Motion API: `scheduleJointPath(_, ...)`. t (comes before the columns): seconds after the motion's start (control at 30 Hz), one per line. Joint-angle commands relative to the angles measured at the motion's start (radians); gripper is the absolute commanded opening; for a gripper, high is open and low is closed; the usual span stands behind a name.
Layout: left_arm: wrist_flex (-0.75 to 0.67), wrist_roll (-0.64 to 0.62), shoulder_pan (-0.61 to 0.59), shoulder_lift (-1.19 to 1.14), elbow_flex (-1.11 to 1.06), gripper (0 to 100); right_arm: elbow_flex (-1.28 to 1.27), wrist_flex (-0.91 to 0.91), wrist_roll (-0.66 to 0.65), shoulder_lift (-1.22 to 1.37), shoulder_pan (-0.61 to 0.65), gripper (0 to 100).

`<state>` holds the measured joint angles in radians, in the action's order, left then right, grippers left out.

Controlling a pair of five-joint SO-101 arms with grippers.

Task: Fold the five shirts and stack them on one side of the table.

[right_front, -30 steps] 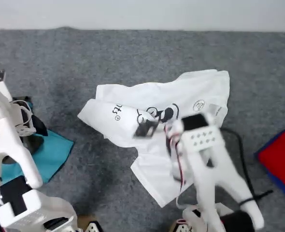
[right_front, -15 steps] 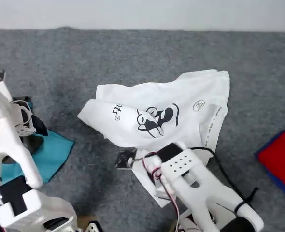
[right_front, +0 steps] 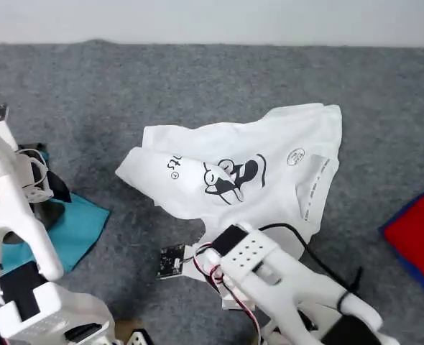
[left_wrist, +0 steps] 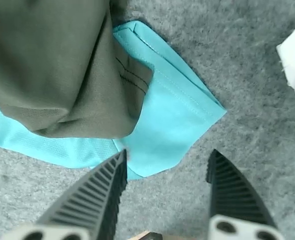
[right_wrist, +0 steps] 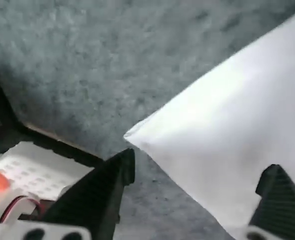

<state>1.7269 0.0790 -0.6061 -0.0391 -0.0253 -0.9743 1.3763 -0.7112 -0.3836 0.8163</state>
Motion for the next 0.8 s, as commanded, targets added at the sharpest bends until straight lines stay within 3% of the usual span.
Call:
scheduleJointPath(0.0, 0.031, 0.006, 0.003, 0.052, 0.004, 25, 0.009, -0.045, 0.003, 0.097, 0.004, 38.0)
scheduleJointPath(0.23, 0.031, 0.006, 0.003, 0.052, 0.004, 25, 0.112, -0.053, 0.003, 0.222, 0.002, 35.7)
scheduleJointPath(0.5, 0.031, 0.006, 0.003, 0.052, 0.004, 25, 0.144, -0.073, 0.003, 0.229, 0.002, 1.3)
scheduleJointPath(0.77, 0.031, 0.006, -0.003, 0.052, 0.004, 25, 0.149, -0.077, 0.003, 0.228, -0.001, 1.4)
